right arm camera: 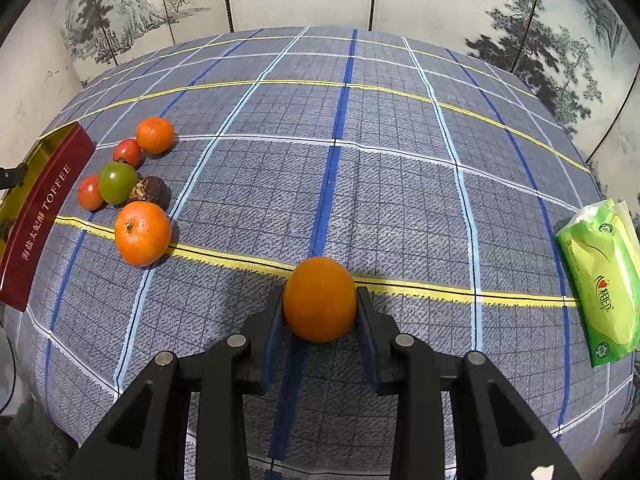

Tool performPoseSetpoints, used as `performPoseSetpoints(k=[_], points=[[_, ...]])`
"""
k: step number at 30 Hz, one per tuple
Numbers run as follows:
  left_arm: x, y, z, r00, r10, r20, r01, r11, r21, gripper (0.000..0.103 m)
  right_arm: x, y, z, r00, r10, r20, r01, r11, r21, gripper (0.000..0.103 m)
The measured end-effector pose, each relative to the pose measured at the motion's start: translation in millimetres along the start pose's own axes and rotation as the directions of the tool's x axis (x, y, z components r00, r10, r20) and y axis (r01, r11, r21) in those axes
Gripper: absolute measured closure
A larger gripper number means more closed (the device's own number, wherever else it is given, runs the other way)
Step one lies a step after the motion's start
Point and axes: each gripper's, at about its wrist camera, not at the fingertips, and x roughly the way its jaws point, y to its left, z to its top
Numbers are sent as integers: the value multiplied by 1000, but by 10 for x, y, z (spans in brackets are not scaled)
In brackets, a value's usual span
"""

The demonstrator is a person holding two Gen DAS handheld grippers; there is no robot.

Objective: Organize fruits
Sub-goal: 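Carry the brown fruit into the gold tin with the left tool and release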

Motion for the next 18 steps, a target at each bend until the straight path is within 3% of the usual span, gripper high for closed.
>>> performPoseSetpoints(k=[18], points=[[277, 52, -83, 996, 63, -56, -61, 997, 38, 62, -1, -5, 0, 1000, 0, -1, 0, 1000, 1, 71]])
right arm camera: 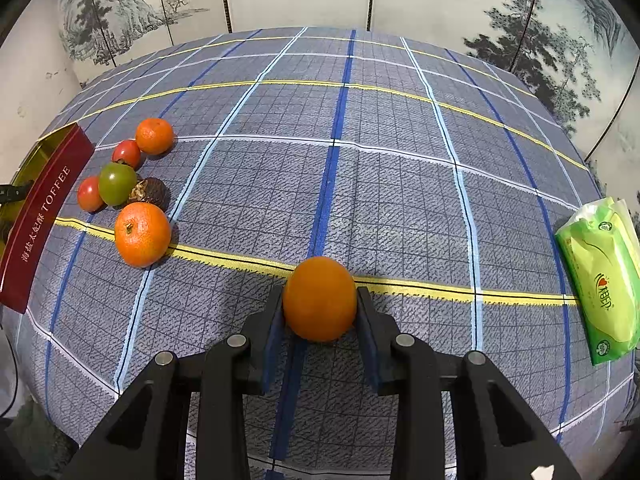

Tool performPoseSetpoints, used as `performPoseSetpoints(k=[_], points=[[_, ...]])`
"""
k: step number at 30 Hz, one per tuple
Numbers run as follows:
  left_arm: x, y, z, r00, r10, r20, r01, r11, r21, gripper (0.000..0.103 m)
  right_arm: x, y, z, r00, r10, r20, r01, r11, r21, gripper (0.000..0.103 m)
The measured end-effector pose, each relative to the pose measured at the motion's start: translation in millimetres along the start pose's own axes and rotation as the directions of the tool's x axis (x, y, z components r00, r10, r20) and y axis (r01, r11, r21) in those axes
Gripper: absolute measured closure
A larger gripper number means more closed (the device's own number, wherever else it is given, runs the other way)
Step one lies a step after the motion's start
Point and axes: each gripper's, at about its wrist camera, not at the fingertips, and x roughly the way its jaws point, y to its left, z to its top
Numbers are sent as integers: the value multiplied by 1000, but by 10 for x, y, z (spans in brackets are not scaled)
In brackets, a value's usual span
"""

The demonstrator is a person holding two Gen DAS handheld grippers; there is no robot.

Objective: Organize fruits
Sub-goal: 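Carry the brown fruit into the gold tin with the left tool and release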

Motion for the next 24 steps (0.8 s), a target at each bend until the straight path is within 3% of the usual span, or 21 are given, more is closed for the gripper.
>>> performPoseSetpoints(k=[24], points=[[51, 11, -78, 1000, 13, -6, -13, 1000, -7, 62, 4, 2, 5, 1000, 0, 0, 0, 1000, 1, 71]])
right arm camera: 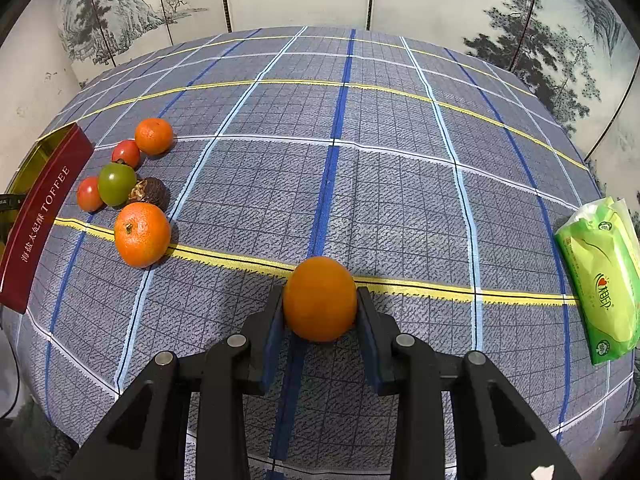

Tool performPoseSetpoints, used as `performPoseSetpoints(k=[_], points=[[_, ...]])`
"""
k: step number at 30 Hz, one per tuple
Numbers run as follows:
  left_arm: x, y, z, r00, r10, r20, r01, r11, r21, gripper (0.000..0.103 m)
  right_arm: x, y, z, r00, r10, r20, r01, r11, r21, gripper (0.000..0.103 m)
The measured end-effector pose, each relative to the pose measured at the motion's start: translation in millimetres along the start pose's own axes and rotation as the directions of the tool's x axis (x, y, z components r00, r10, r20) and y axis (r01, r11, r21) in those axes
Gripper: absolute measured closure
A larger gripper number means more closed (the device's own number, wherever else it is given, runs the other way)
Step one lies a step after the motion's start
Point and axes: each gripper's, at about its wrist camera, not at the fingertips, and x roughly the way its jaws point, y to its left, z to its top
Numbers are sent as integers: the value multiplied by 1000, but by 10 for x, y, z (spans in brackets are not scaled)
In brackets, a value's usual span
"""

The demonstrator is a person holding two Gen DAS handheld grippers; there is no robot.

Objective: Organize fruits
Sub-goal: 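Carry the brown fruit into the gold tin with the left tool and release, then carry the held orange over the gold tin with the right tool and release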

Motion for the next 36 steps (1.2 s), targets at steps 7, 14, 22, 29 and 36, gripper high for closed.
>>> performPoseSetpoints(k=[7, 14, 22, 29, 36], points=[[-23, -10, -11, 1000, 2, 9, -2, 1000, 4, 61, 1, 3, 2, 1000, 1, -1, -1, 1000, 0, 71], [-102, -21, -8, 999, 0, 34, 0, 1000, 4, 60, 3, -2, 1, 1000, 0, -1, 0, 1000, 1, 72], [-198, -77, -37, 997, -5, 73, 4, 1000, 17, 51, -1, -21, -4, 1000, -5, -6, 5, 1000, 11, 72], [-291, -85, -60, 994, -12, 113, 11, 1000, 9, 45, -40, -20, 29, 1000, -8, 2, 8, 1000, 27, 73], [-447, -33, -135, 982, -50, 180, 54, 998, -17, 34, -261, 156, 175, 998, 28, 55, -27, 1000, -9, 72]])
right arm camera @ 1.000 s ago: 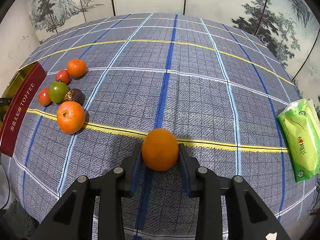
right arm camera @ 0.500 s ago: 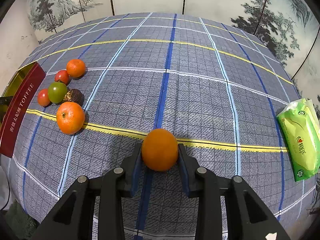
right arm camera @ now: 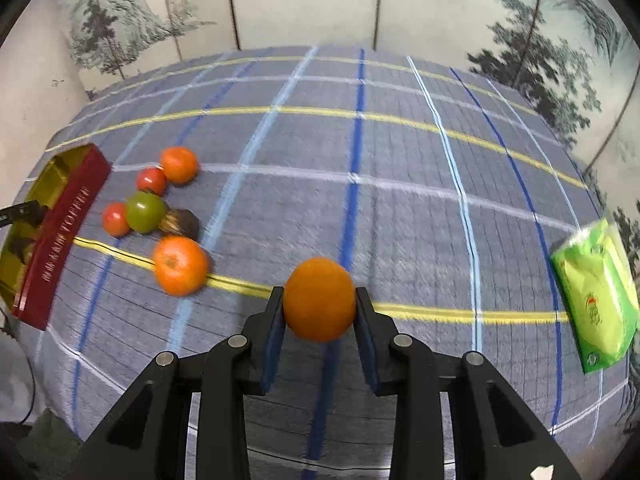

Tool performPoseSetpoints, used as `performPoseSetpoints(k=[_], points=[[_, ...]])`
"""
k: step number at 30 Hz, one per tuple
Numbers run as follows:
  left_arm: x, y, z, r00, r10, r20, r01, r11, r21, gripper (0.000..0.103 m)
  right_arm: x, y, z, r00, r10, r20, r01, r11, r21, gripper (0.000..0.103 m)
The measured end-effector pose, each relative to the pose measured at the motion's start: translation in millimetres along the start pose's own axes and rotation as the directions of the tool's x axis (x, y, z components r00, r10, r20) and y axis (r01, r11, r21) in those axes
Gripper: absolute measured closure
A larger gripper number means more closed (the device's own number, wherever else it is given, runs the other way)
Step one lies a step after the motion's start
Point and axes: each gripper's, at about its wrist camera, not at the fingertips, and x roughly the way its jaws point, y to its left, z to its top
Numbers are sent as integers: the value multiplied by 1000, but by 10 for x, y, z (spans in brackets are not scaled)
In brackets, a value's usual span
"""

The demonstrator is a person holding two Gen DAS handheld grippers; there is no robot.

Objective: Organize fruits
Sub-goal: 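Carry the held orange over the gold tin with the right tool and release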

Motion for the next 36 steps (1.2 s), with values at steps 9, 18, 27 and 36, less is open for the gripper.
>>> performPoseSetpoints(k=[9, 18, 27, 36], points=[[-243, 227, -84, 998, -20, 56, 25, 996, -88, 26, -95, 760, 355, 985, 168, 36, -162, 977, -136, 72], [-442, 673, -205, 993, 94, 71, -76, 972, -224, 22, -65, 1855, 658, 931, 365, 5, -348, 891, -292, 72], [-414, 1035, -473, 991, 132, 9, -122, 941, -317, 22, 104, 2714, 719, 897, 437, -66, -424, 809, -407, 72], [-370, 1197, -572, 991, 134, -25, -135, 927, -351, 22, 400, 3149, 714, 901, 411, -141, -427, 779, -460, 72]])
